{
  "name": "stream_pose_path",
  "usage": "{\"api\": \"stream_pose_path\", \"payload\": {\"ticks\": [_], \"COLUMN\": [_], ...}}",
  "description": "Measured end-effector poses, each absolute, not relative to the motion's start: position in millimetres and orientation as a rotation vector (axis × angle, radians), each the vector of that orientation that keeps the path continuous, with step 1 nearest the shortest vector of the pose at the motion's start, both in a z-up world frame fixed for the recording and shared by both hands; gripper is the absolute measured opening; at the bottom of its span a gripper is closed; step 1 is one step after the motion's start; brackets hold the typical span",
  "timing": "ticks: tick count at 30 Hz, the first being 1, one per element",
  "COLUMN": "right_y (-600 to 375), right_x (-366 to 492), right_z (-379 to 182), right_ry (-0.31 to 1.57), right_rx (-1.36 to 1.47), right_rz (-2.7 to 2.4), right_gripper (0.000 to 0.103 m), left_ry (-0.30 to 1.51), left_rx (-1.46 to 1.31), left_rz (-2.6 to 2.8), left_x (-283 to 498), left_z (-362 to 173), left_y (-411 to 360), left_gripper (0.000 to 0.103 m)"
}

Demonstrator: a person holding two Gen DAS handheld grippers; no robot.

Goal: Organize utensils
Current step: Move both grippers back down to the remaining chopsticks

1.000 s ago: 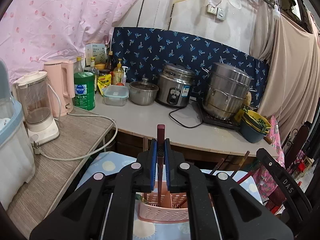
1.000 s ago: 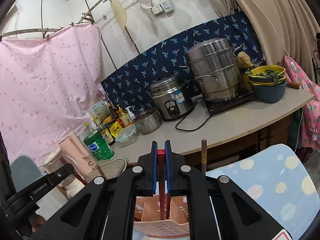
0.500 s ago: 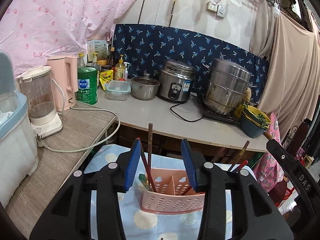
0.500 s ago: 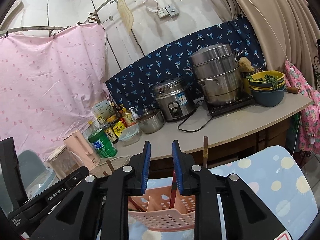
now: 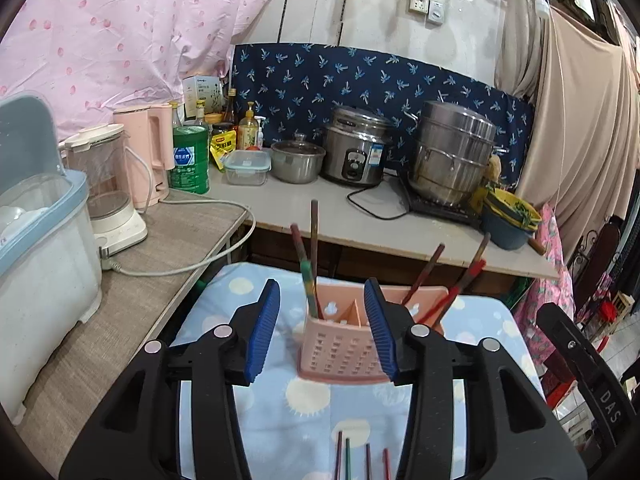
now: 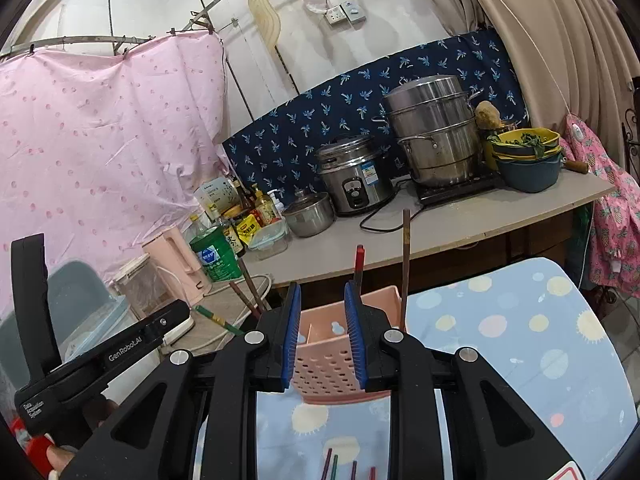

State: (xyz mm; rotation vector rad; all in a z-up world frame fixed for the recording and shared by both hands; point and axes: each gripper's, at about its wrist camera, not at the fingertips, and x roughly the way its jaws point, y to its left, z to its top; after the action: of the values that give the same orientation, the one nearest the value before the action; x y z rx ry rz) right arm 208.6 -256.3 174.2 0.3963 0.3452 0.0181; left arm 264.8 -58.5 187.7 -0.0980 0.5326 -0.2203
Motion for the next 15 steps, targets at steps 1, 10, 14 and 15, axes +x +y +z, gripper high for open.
{"api": "stream_pose_path", "payload": {"ticks": [1, 10, 14, 15], "right_y": [-254, -233, -226, -225], "right_x": [201, 134, 110, 104], "right_z": [170, 122, 98, 92], "right_ry": [0.353, 0.452, 0.520, 0.532], "right_rx": [0.392, 0.318, 0.295, 0.288], "right_rz": [0.019, 0.003, 0.003, 0.000], "right_gripper": [0.023, 0.023, 0.023, 0.023], "left_ry": [0.539, 0.632, 0.676, 0.689], "left_rx": [-0.094, -0.056, -0.030, -0.023], "left_rz": [-0.221, -0.246, -0.256, -0.260], "left_x": [260, 204, 179, 173], "left_z": [184, 135, 109, 102], "left_y": [-58, -52, -50, -49], "left_gripper": [0.042, 0.042, 0.042, 0.042]}}
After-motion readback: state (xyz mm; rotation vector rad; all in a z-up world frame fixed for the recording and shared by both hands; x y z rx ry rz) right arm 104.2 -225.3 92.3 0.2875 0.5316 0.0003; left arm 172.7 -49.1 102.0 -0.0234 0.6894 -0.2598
